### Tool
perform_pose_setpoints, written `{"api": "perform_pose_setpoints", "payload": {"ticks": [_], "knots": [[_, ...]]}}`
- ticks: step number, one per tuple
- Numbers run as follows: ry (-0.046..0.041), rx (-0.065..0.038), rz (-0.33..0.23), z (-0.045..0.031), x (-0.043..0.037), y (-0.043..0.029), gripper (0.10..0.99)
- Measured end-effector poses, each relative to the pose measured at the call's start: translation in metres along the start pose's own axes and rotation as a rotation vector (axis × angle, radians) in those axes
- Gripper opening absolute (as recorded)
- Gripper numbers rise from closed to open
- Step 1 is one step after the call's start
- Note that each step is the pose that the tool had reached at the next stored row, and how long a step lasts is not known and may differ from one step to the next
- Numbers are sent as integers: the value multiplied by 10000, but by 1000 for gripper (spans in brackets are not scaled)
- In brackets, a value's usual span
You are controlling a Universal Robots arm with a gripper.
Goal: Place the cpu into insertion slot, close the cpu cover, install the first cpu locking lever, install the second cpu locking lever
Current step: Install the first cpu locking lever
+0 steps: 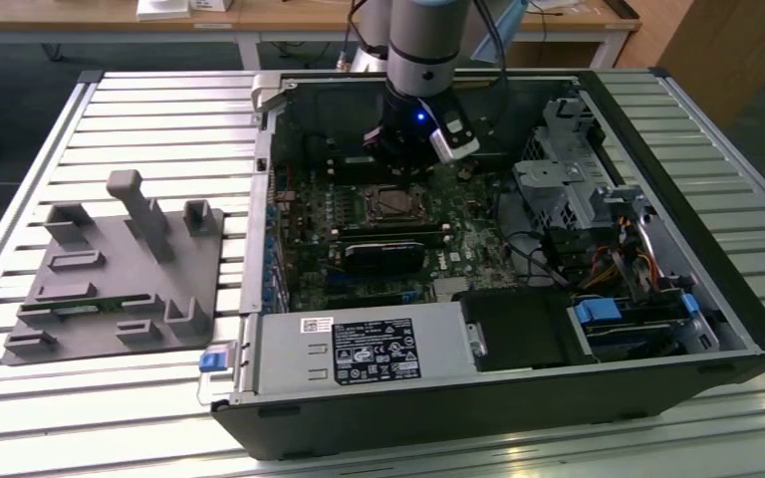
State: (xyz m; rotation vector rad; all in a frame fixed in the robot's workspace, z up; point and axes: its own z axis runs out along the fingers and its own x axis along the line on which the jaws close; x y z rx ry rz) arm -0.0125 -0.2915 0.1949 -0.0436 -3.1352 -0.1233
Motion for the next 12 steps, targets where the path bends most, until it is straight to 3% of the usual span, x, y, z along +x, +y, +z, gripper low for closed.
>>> {"api": "perform_pose_setpoints", "payload": {"ticks": [4, 8, 12], "knots": [[-5, -62, 0, -14, -1, 6, 106], [3, -46, 0, -124, 1, 12, 106], [4, -46, 0, -134, 1, 5, 106]]}}
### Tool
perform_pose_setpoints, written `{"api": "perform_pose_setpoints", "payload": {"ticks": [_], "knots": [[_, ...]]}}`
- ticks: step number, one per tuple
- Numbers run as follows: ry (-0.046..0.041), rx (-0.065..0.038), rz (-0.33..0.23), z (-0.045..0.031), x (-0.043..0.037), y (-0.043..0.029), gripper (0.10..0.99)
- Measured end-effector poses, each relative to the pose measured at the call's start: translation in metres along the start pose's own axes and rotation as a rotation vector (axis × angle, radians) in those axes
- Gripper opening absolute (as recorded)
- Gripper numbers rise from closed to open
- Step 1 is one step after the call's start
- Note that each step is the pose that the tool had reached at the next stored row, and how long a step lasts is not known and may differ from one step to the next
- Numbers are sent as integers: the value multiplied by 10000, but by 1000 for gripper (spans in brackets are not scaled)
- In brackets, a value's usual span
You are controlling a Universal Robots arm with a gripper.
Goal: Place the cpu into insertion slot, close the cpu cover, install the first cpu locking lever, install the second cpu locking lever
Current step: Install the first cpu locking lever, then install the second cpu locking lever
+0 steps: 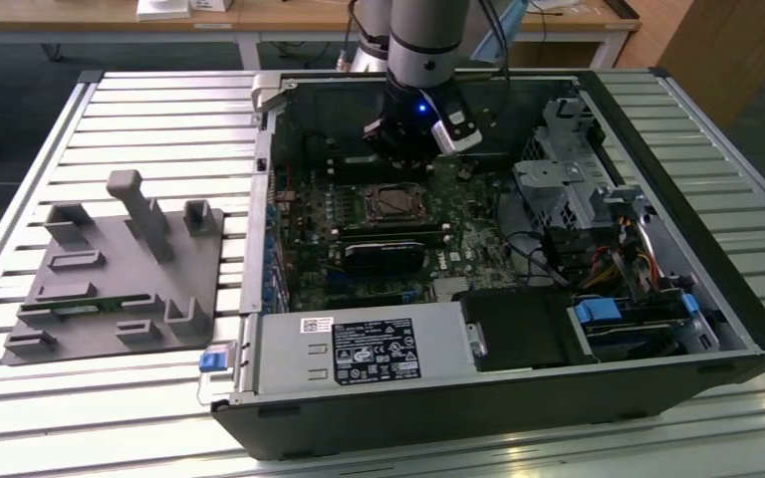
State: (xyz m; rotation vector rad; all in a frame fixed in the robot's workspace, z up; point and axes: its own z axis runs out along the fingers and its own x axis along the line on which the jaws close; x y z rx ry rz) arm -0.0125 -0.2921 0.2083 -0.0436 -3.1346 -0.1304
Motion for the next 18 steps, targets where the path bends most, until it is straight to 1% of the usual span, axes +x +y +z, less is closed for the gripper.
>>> {"api": "perform_pose_setpoints", "payload": {"ticks": [12, 18], "knots": [[1, 3, 0, -3, 0, -28, 106], [1, 2, 0, -6, -2, -63, 106]]}}
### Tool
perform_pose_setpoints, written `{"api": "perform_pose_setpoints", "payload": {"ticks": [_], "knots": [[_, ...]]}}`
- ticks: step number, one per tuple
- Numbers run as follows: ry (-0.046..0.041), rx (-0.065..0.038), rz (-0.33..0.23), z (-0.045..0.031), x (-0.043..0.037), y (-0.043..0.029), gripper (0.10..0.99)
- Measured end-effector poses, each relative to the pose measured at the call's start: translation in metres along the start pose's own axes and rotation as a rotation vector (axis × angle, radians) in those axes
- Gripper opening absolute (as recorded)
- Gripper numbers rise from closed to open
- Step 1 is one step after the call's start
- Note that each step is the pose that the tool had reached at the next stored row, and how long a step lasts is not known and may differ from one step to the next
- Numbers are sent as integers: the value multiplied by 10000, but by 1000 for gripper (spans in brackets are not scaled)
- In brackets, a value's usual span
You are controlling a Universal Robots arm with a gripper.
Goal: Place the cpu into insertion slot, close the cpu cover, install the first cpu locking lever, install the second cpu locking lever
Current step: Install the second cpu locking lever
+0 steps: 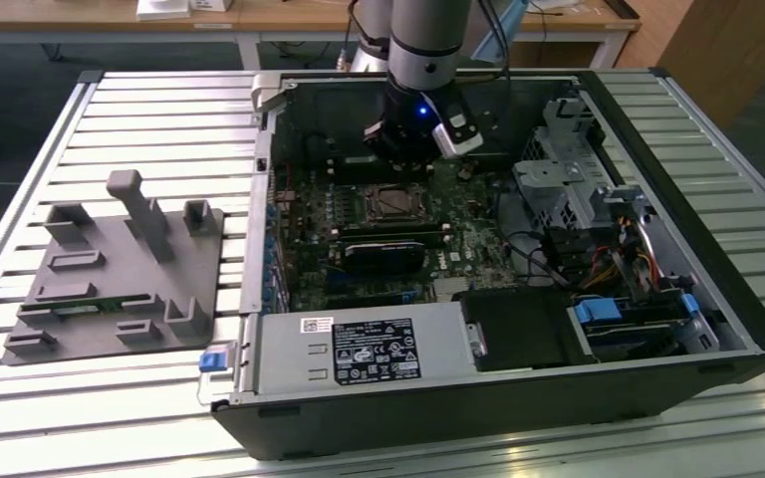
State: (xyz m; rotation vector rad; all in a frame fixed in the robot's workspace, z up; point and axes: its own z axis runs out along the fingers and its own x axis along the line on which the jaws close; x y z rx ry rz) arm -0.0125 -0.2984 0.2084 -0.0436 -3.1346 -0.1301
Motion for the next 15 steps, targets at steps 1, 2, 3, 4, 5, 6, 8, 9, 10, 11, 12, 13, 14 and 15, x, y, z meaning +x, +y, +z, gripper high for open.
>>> {"api": "perform_pose_setpoints", "payload": {"ticks": [1, 2, 3, 4, 5, 6, 8, 9, 10, 11, 12, 13, 14, 15], "knots": [[0, 1, 0, -2, -1, -20, 106], [0, 1, 0, -2, -1, -28, 106], [0, 2, 0, -3, -1, -35, 106], [0, 3, 0, -4, -1, -43, 106], [0, 3, 0, -4, -1, -52, 106], [0, 3, 0, -5, -2, -63, 106], [0, 3, 0, -7, -2, -84, 106], [-1, 3, 0, -7, -2, -91, 106], [-1, 3, 0, -8, -3, -99, 106], [0, 3, 0, -9, -3, -104, 106], [0, 6, 1, -13, -2, -106, 106], [0, 5, 1, -22, -3, -107, 106], [0, 4, 1, -43, -3, -106, 106], [0, 4, 0, -74, -3, -104, 106]]}}
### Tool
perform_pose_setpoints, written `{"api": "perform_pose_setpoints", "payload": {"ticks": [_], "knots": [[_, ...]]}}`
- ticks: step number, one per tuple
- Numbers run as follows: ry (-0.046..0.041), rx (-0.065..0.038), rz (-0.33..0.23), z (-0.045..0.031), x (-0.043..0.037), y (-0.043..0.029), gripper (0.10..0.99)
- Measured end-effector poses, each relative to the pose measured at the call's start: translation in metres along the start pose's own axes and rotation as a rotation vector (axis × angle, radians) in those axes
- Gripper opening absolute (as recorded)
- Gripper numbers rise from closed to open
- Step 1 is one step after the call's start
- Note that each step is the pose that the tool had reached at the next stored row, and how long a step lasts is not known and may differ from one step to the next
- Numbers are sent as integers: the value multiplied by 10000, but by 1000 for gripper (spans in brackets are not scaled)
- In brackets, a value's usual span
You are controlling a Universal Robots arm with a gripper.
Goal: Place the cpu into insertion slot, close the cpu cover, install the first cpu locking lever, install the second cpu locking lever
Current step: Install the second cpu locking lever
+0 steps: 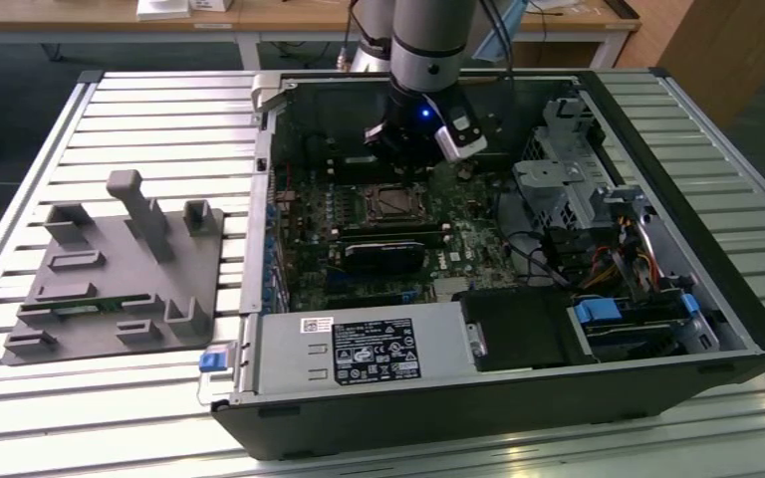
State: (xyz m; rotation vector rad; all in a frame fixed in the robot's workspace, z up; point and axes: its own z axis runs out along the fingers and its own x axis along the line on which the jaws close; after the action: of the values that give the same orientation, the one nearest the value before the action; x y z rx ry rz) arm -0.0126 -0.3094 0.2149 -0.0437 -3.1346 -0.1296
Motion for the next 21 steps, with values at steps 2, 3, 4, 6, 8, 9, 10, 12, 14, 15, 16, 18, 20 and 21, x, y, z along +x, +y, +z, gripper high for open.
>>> {"api": "perform_pose_setpoints", "payload": {"ticks": [2, 3, 4, 6, 8, 9, 10, 12, 14, 15, 16, 18, 20, 21], "knots": [[0, 1, 0, -77, 0, 6, 106], [-1, -1, 0, -121, 1, 10, 106], [1, 2, 0, -160, 1, 13, 106], [1, 2, -1, -215, 1, 18, 106], [-2, 16, 0, -224, 2, 15, 106], [-1, 30, -1, -225, 2, 10, 106], [0, 35, -1, -226, 2, 0, 106], [-1, 37, 0, -229, 1, -33, 106], [-1, 38, -1, -232, 0, -73, 106], [-1, 37, 0, -233, -1, -91, 106], [-1, 37, 0, -235, -1, -108, 106], [-1, 39, 0, -238, -2, -144, 106], [-1, 38, 0, -241, -3, -177, 106], [-1, 38, 0, -242, -3, -191, 106]]}}
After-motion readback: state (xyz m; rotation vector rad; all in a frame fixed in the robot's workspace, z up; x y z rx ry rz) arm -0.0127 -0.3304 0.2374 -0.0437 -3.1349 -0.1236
